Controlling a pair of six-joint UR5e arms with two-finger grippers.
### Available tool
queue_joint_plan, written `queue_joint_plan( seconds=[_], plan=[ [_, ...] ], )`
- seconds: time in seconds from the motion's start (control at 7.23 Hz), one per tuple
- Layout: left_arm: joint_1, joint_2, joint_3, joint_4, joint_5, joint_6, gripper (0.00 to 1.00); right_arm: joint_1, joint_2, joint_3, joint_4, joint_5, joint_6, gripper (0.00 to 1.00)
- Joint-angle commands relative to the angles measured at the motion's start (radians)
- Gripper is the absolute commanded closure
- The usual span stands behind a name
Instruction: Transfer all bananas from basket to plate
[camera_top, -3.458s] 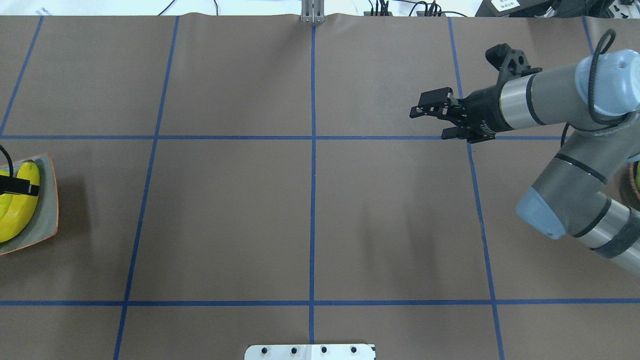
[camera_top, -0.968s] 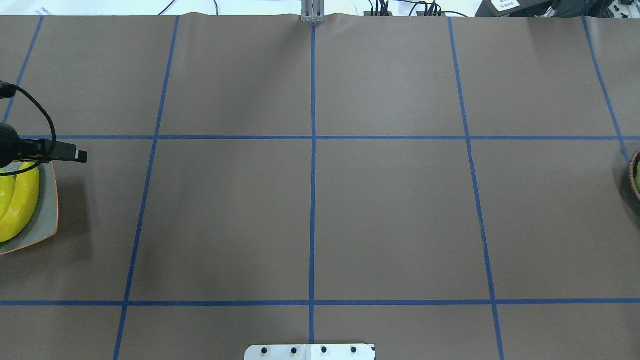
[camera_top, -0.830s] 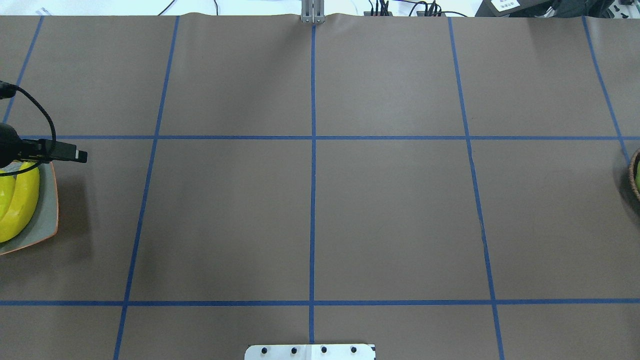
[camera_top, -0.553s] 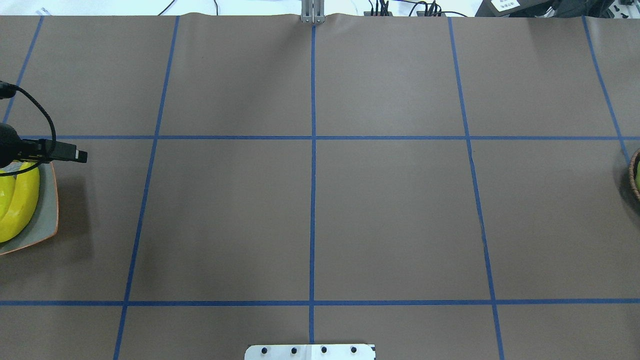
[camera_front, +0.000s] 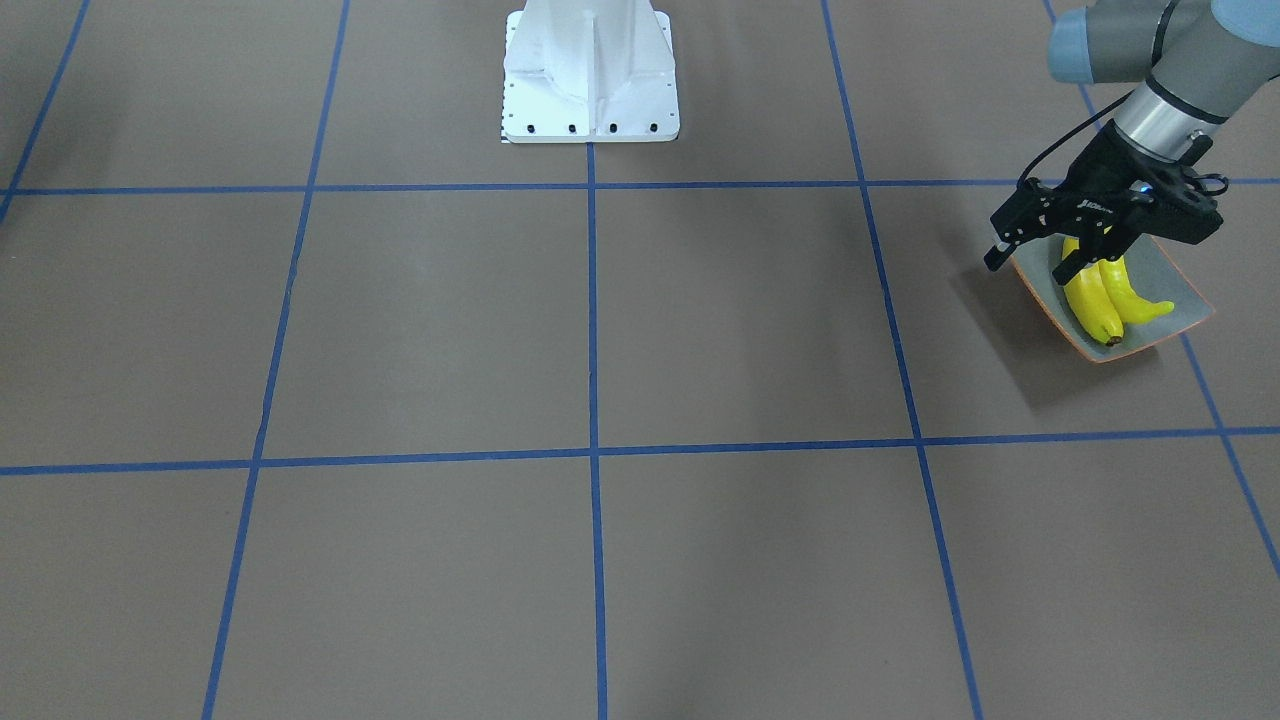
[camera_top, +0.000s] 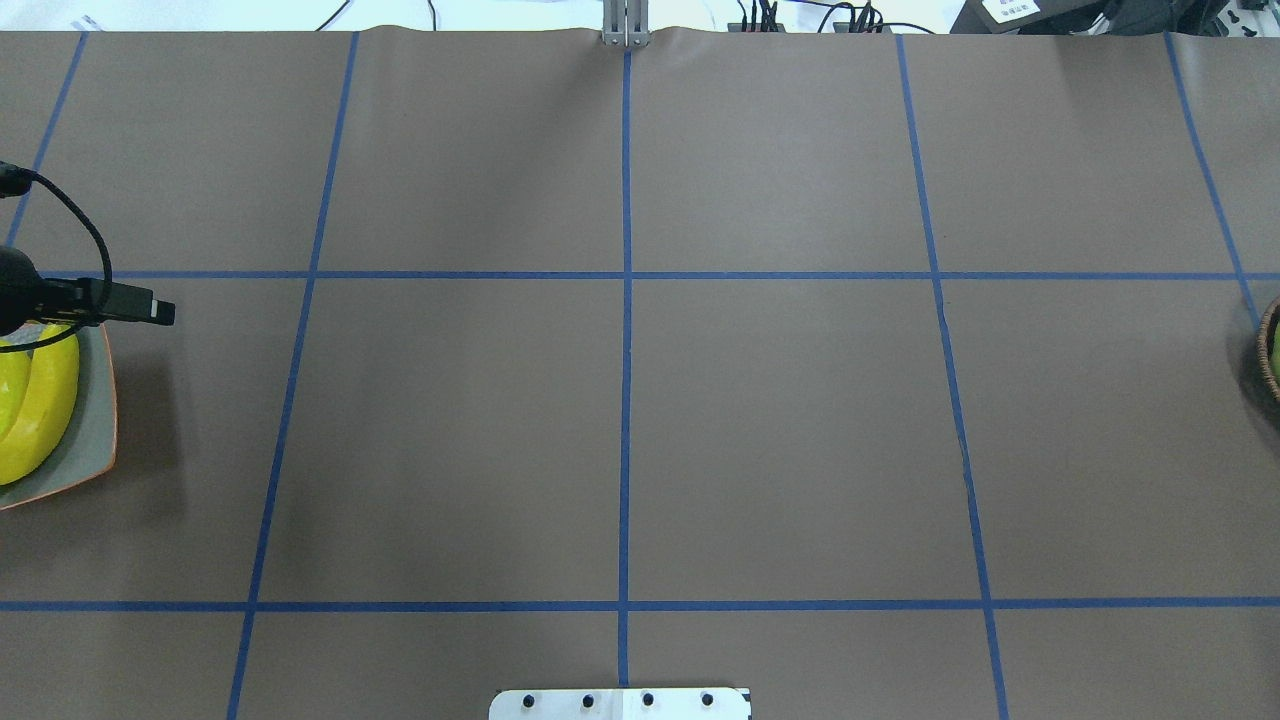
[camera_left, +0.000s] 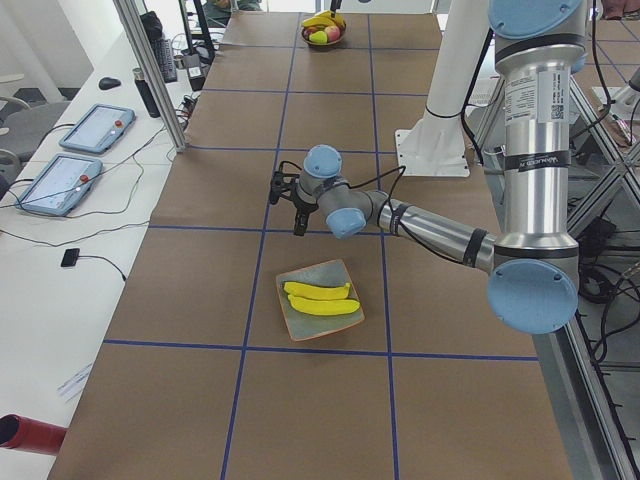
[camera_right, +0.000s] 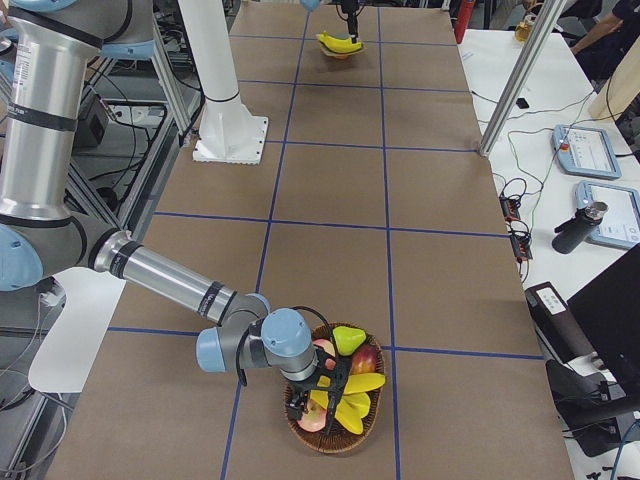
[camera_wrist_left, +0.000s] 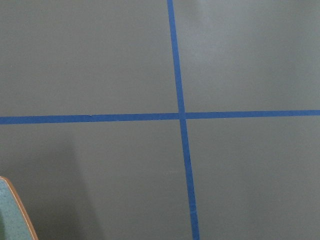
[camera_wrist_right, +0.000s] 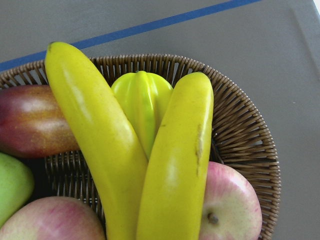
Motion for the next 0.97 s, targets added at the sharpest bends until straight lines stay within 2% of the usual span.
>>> queue_joint_plan(
  seconds=[0.0, 0.14, 0.42, 0.55, 0.83],
  plan=[
    [0.000, 0.000, 0.000, -0.001, 0.000, 0.000, 0.00, -0.015, 0.001, -0.003, 0.000, 0.001, 0.009, 0.06],
    [0.000, 0.000, -0.002, -0.001, 0.000, 0.000, 0.00, -0.016, 0.001, -0.006, 0.001, 0.001, 0.007, 0.20],
    [0.000, 0.000, -0.002, -0.001, 0.000, 0.000, 0.00, -0.016, 0.001, -0.006, 0.006, 0.004, -0.006, 0.97],
    [0.000, 0.000, -0.002, -0.001, 0.000, 0.000, 0.00, -0.016, 0.001, 0.005, 0.007, 0.006, -0.008, 1.00],
    [0.002, -0.002, -0.002, -0.004, 0.000, -0.032, 0.00, -0.012, -0.015, 0.060, 0.006, 0.029, -0.017, 1.00]
  ],
)
